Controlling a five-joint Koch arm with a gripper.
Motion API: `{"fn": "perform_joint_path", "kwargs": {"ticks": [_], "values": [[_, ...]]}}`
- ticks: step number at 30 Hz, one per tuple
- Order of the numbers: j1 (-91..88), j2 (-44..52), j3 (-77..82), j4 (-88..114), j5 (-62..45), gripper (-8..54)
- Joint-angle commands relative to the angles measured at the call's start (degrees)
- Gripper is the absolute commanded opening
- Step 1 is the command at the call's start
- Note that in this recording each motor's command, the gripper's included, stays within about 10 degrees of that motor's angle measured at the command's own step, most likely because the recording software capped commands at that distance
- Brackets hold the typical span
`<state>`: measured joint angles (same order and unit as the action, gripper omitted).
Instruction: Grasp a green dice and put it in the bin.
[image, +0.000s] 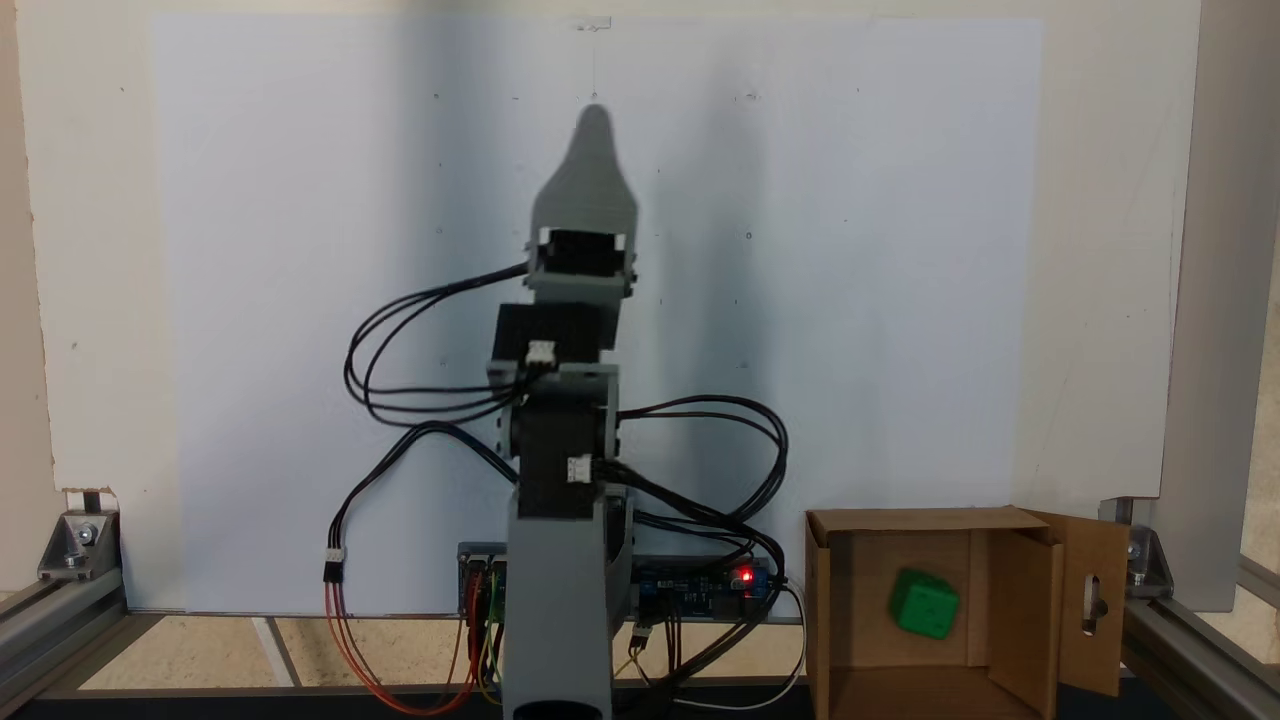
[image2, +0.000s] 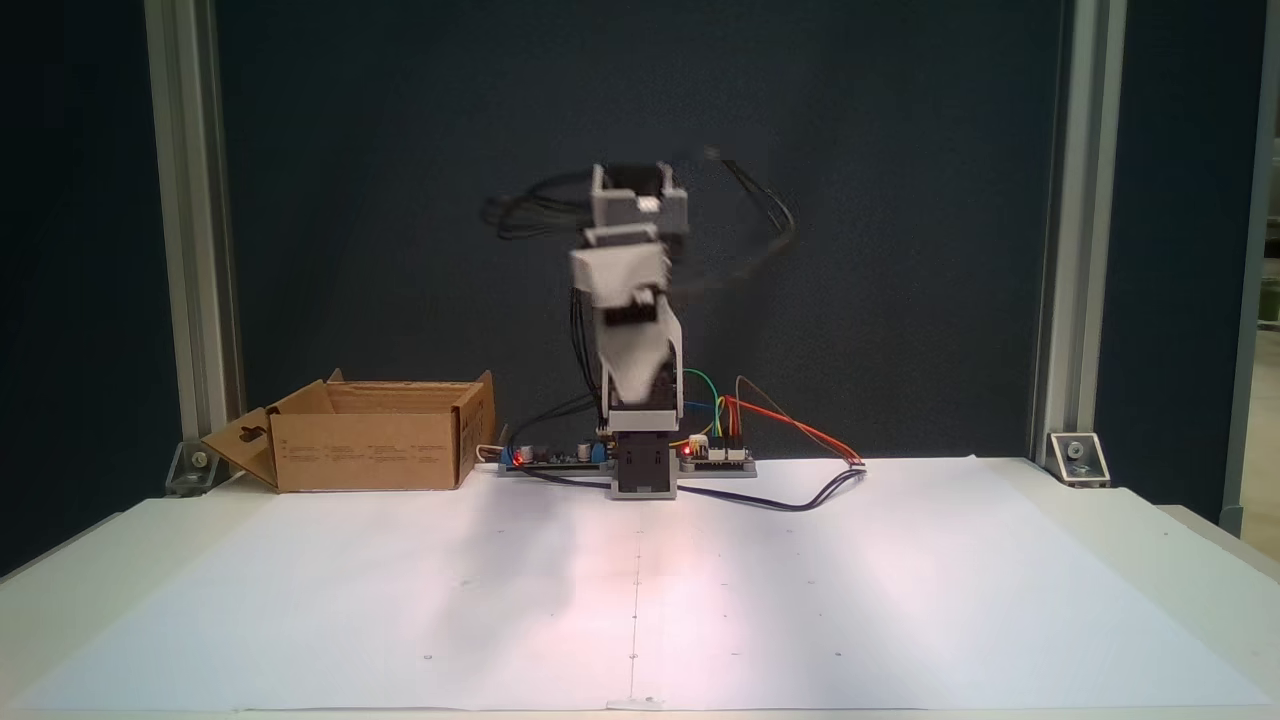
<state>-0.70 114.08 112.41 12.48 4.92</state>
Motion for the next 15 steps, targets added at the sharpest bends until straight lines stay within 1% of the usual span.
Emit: {"fn": "perform_joint_path", "kwargs": {"ticks": [1,3,9,15], "values": [[-1.2,4.1,3.0,-9.4,-0.4,44.5],[-1.1,7.5,9.5,-14.7,-2.2,44.5],[0.4,21.0,25.8,-29.6,-2.1,44.4],[0.9,21.7,35.1,-44.2,-4.0,43.7]]}}
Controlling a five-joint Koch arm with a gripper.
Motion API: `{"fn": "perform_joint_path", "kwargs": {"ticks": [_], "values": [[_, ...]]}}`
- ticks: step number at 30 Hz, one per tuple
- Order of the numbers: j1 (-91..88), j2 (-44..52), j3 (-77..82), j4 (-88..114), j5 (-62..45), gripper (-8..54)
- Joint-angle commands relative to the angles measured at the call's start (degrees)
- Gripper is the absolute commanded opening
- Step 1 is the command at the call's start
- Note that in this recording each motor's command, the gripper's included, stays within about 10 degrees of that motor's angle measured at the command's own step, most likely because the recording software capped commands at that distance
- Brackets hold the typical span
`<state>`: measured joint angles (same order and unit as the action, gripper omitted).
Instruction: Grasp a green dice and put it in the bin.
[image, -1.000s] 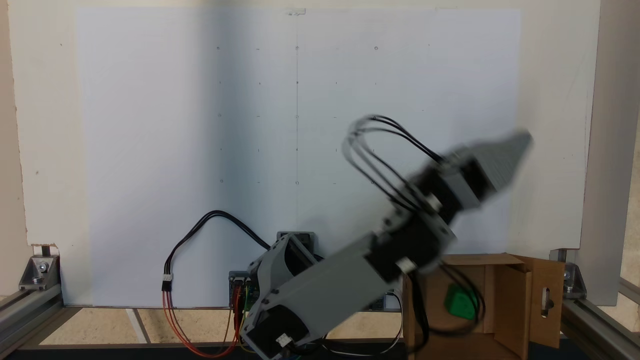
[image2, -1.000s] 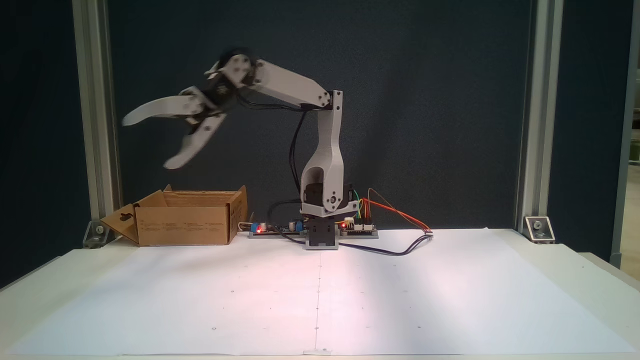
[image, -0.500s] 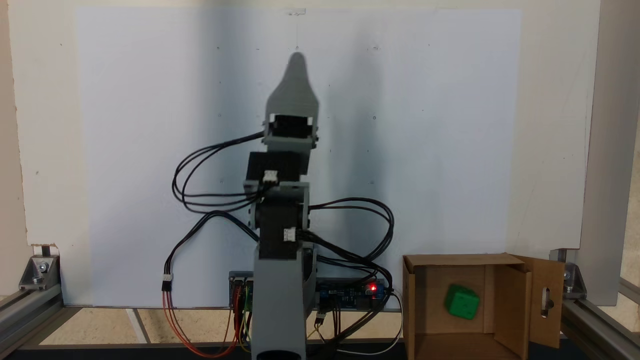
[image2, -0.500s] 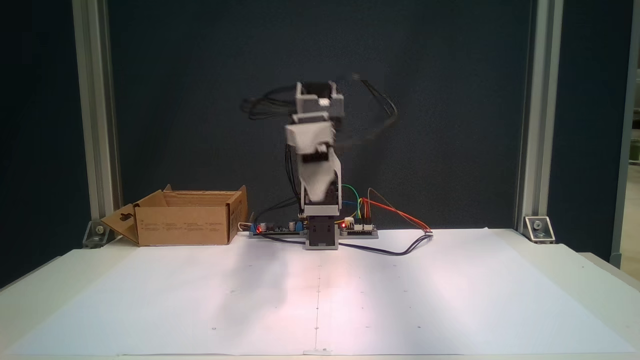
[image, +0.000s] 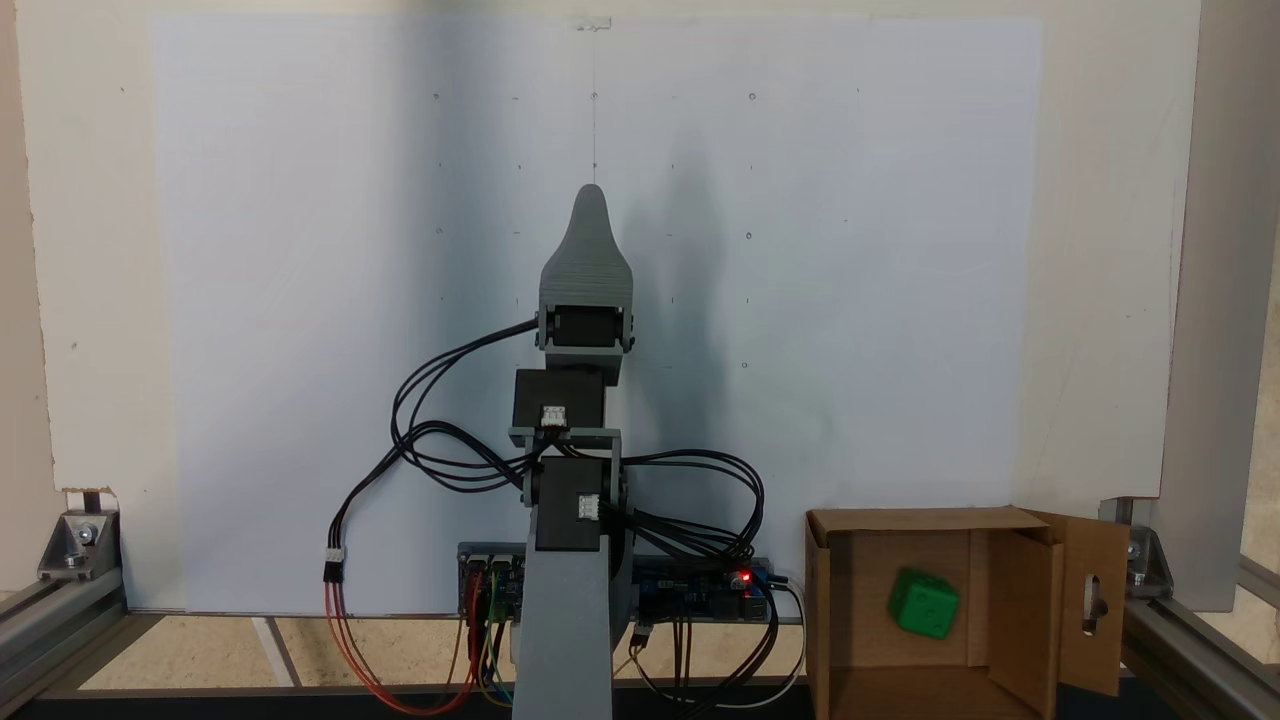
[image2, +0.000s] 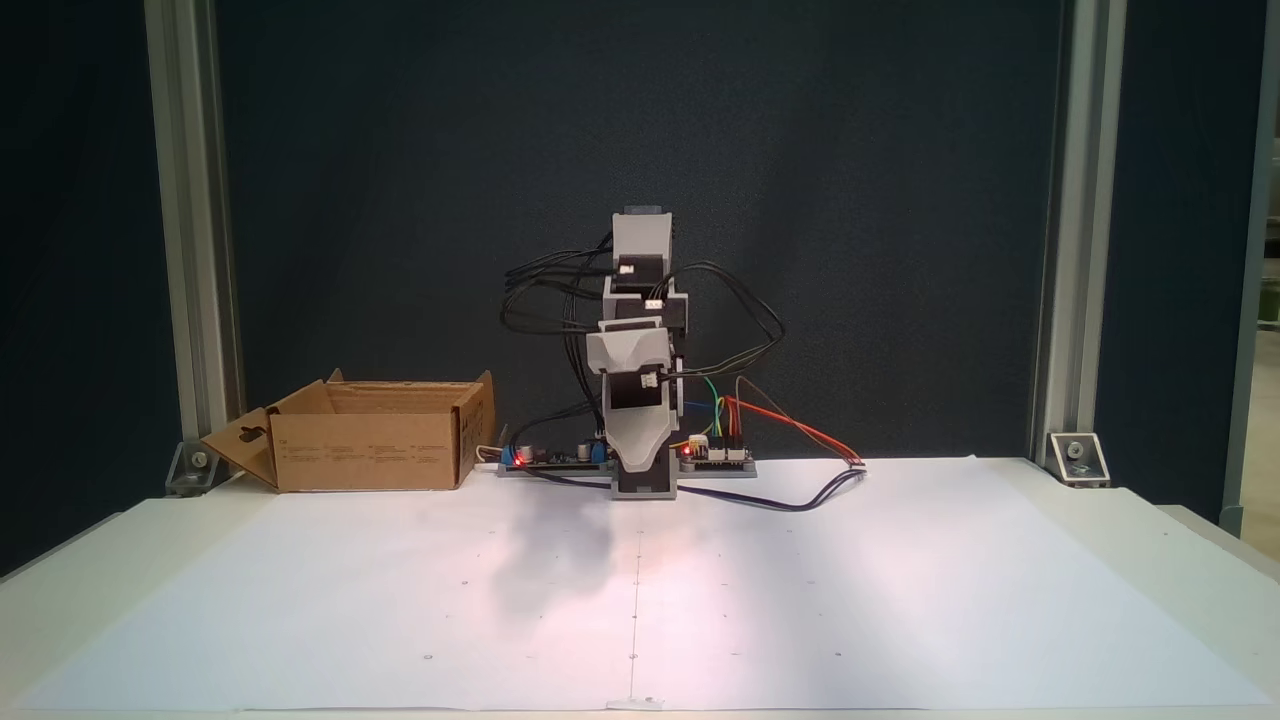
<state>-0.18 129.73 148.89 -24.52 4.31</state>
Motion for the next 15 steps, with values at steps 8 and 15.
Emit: {"fn": "perform_joint_path", "kwargs": {"ticks": [8,15], "values": [[0.0,6.0,6.2,-25.8,-3.4,43.6],[-0.1,6.1,13.6,-41.8,-3.6,43.7]]}}
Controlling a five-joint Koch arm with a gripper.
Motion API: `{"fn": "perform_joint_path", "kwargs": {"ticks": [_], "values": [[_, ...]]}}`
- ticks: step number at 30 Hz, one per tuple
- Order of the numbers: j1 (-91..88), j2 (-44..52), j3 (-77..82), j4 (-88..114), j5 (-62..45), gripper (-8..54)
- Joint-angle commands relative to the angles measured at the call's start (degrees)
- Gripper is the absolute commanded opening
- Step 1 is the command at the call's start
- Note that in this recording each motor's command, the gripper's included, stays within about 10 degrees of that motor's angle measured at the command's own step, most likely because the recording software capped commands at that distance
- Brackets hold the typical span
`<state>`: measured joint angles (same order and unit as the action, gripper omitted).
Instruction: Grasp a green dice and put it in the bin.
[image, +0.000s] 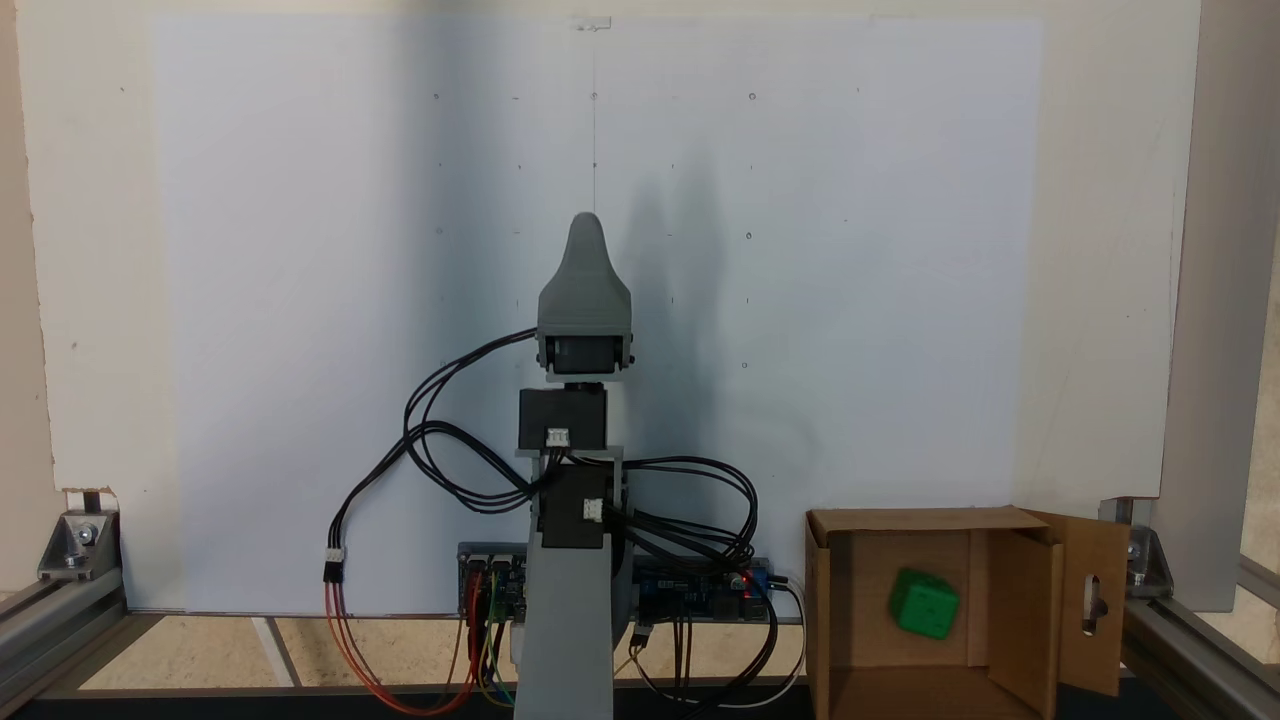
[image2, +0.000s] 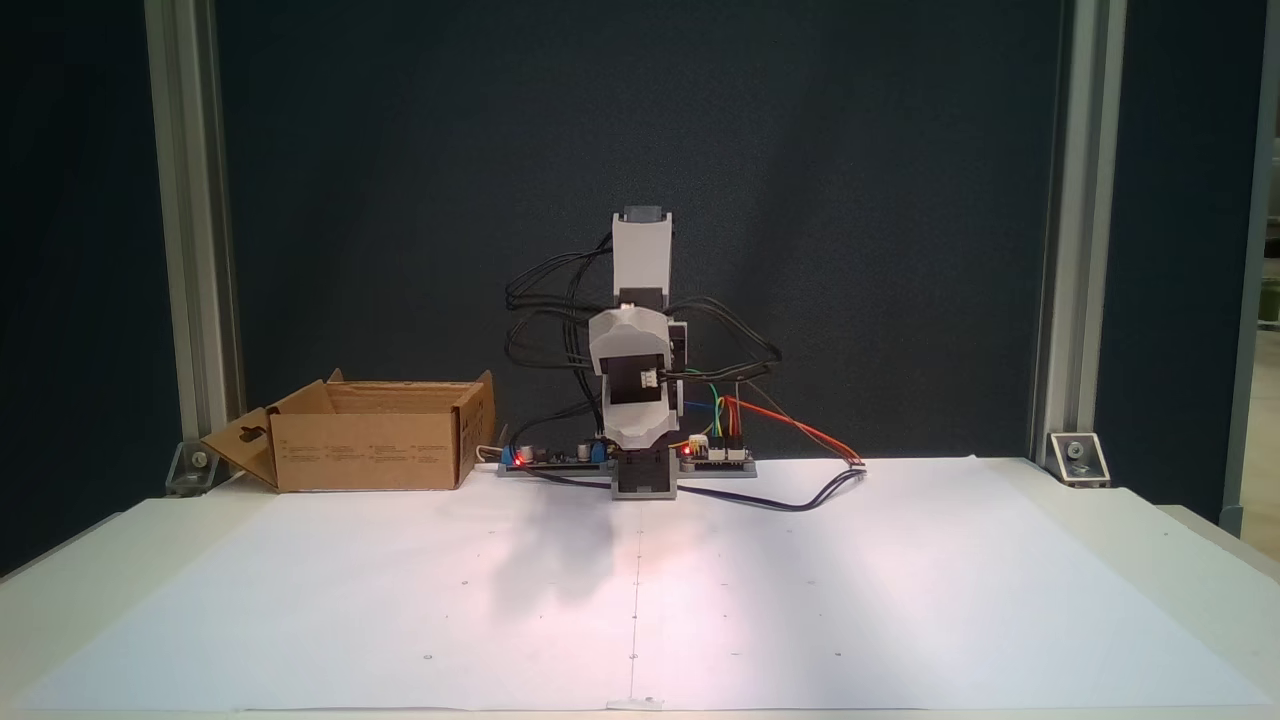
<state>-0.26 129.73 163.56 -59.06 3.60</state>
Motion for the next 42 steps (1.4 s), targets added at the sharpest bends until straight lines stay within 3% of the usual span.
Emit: {"fn": "perform_joint_path", "kwargs": {"ticks": [1,11,42], "values": [[0.0,6.1,0.0,-9.6,-2.9,43.7],[0.2,6.1,12.0,-30.4,-3.0,43.9],[1.8,5.9,15.6,-31.5,-3.0,44.5]]}}
